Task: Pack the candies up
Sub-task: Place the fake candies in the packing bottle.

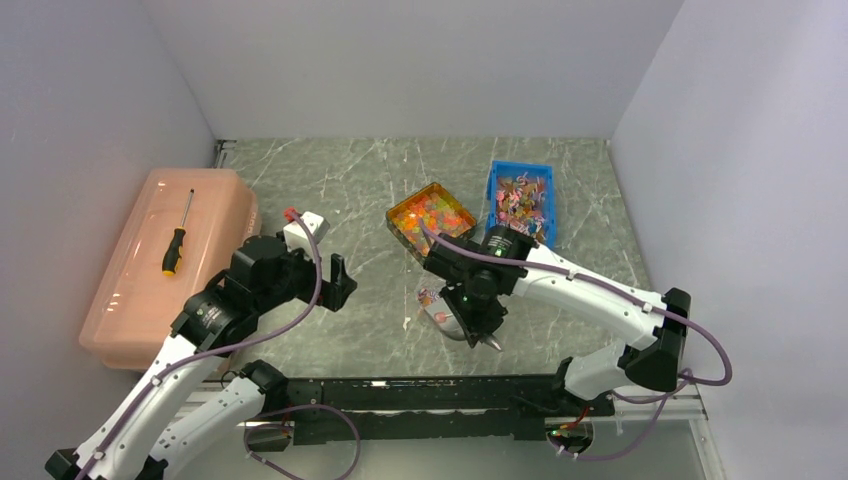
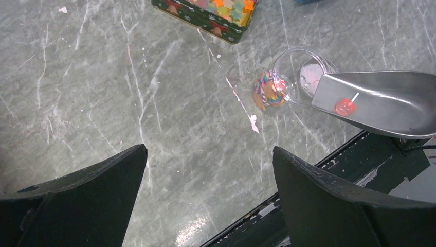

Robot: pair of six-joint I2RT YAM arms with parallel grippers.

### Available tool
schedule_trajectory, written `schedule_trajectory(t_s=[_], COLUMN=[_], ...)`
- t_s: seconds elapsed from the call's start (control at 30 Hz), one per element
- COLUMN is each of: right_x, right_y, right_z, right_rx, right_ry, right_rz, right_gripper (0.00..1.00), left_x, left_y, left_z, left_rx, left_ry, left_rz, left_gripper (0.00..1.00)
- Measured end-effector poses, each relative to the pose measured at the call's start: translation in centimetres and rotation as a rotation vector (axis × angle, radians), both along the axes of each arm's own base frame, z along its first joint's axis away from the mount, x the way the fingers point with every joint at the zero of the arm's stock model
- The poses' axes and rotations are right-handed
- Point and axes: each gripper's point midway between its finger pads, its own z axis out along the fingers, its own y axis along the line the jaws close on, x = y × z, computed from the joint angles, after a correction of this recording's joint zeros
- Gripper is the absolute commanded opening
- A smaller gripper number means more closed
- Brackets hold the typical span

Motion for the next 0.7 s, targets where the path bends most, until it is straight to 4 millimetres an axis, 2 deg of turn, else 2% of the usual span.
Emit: schedule_trajectory(t_s=[0.33,0.57,0.7], right_x=[0.5,1.9,1.6], right_y=[-0.1,-0.9,-0.6], right_z=[0.3,0.6,0.9], right_rx=[0.033,0.074,0.113], right_ry=[0.065,0.116,0.162], right_rz=[-0.078,-0.155,-0.144], right_gripper=[0.00,0.00,0.00], left_x=[-0.3,-0.5,-0.5], left_y=[-0.2,-0.3,-0.3], left_z=[0.1,0.4,0.4], left_rx=[-0.006,-0.011,-0.012], left_ry=[-0.004,-0.013,-0.014], left_rz=[-0.016,-0.021,-0.022], left_gripper=[0.99,0.99,0.99])
